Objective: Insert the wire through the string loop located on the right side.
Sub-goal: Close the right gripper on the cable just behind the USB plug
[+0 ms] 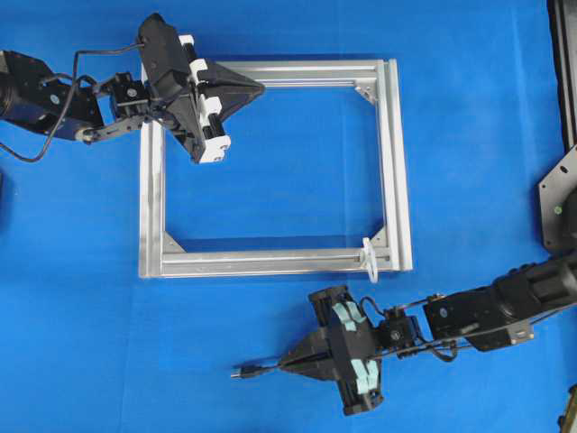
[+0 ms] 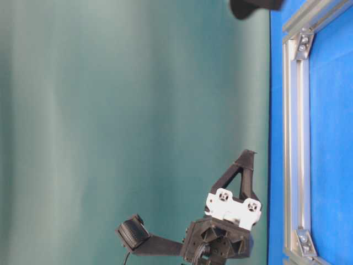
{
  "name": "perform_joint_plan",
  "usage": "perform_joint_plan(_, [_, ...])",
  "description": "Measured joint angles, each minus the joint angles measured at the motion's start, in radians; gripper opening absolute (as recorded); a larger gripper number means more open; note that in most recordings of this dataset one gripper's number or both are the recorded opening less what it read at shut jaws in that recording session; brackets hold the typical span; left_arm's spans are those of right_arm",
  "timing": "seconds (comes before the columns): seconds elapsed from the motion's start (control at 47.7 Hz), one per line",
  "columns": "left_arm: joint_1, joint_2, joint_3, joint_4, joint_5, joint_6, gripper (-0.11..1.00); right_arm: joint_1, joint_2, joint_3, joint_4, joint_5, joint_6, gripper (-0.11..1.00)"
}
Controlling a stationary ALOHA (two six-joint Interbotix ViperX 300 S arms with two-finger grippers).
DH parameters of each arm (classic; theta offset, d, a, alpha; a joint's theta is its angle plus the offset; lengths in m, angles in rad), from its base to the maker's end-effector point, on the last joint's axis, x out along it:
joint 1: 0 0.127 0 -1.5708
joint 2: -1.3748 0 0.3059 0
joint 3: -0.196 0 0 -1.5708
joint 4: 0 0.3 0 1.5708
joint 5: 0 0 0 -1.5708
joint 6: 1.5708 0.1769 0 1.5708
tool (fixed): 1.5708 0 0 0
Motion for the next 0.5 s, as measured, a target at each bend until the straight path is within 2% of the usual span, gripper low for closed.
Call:
perform_joint_plan(0.168, [0.0, 0.0, -0.002, 0.0, 0.0, 0.0, 0.0, 0.002, -0.055, 0.0, 0.0, 0.037, -0.02, -0.03])
perform_joint_plan(0.398, [0.002, 0.0, 0.0, 0.0, 0.0, -0.002, 0.0, 0.002, -0.161, 0.003, 0.0, 0.097, -0.101, -0.03])
perform_joint_plan(0.503, [0.0, 0.0, 0.0, 0.0, 0.0, -0.002, 0.0, 0.003, -0.193, 0.003, 0.0, 0.106, -0.115, -0.03])
